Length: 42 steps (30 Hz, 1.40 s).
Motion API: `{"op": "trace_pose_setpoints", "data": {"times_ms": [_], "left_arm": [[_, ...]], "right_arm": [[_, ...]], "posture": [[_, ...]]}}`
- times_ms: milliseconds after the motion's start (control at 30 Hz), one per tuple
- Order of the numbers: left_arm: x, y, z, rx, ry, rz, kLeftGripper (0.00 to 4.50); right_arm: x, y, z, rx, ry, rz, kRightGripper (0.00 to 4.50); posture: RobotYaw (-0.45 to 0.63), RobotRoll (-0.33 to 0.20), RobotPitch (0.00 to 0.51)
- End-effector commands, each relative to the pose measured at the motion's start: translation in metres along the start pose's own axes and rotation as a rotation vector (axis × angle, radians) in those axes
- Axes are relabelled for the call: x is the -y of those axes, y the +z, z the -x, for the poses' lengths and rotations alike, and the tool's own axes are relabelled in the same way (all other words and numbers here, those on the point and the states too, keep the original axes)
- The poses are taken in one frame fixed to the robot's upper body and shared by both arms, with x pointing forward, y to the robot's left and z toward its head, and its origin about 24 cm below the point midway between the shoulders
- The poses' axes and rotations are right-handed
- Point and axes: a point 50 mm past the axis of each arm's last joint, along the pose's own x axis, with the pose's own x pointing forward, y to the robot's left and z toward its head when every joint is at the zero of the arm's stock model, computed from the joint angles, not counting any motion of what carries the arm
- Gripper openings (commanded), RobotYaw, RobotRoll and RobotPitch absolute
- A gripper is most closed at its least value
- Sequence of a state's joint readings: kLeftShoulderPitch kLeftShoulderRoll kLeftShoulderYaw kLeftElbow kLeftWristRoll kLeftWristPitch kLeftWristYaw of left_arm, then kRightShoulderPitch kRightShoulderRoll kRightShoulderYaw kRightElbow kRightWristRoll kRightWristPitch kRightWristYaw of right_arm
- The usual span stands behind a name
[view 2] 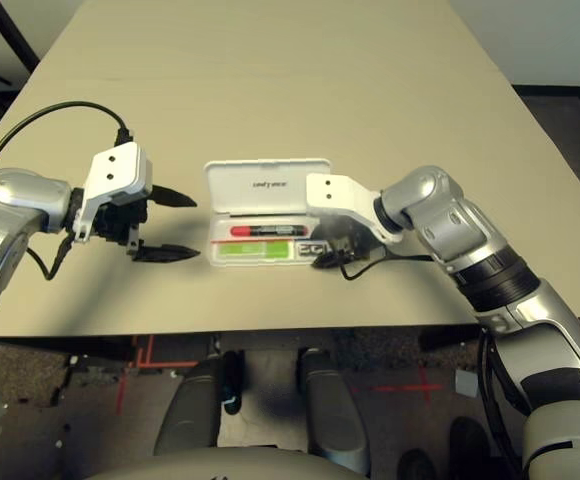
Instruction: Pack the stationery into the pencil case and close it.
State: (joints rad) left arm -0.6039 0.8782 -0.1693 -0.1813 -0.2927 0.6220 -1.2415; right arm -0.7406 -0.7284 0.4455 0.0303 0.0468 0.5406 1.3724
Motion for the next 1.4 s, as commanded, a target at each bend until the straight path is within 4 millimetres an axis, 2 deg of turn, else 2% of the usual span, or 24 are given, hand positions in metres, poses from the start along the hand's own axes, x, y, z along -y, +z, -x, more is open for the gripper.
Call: {"op": "trace_pose_setpoints", "data": {"times_ms": [33,267,367,433,533,667,767,800,967,1100,1200,1400], "left_arm": [[-0.003,0.001,0.000,-0.004,0.011,-0.002,4.50],[-0.012,0.000,0.003,-0.011,0.051,0.006,4.50],[-0.019,-0.001,0.006,-0.019,0.088,0.014,4.50],[-0.026,-0.001,0.008,-0.024,0.120,0.026,4.50],[-0.035,-0.003,0.010,-0.041,0.160,0.044,4.50],[-0.048,-0.006,0.011,-0.053,0.213,0.072,4.50],[-0.061,-0.008,0.012,-0.060,0.270,0.090,3.90],[-0.065,-0.008,0.012,-0.062,0.287,0.095,3.55],[-0.080,-0.002,0.000,-0.049,0.323,0.083,1.55],[-0.091,0.003,-0.015,-0.030,0.336,0.093,0.02],[-0.100,0.006,-0.030,-0.032,0.352,0.121,0.02],[-0.096,0.018,-0.054,-0.031,0.231,0.016,0.02]], "right_arm": [[-0.001,0.004,0.002,0.025,0.007,0.002,4.45],[0.001,0.011,0.017,0.092,0.021,0.009,4.45],[-0.001,0.016,0.031,0.175,0.050,0.025,4.45],[-0.003,0.017,0.048,0.264,0.098,0.030,4.45],[-0.006,0.009,0.070,0.336,0.117,0.017,4.45],[-0.009,-0.003,0.089,0.396,0.099,-0.019,4.45],[-0.011,-0.012,0.101,0.401,0.073,-0.058,4.50],[-0.012,-0.014,0.104,0.417,0.069,-0.073,4.50],[-0.021,-0.025,0.113,0.544,0.096,-0.130,4.50],[-0.027,-0.037,0.117,0.551,0.082,-0.153,4.50],[-0.029,-0.043,0.119,0.551,0.067,-0.164,4.50],[-0.031,-0.045,0.118,0.562,0.065,-0.169,4.50]], "posture": [[-0.01,0.000,0.188],[-0.02,0.000,0.190],[-0.02,0.000,0.190],[-0.03,0.000,0.190],[-0.04,0.000,0.189],[-0.05,0.000,0.189],[-0.05,0.000,0.189],[-0.07,0.000,0.188],[-0.08,0.000,0.187],[-0.10,0.000,0.183],[-0.10,0.000,0.182],[-0.13,0.000,0.180]]}}
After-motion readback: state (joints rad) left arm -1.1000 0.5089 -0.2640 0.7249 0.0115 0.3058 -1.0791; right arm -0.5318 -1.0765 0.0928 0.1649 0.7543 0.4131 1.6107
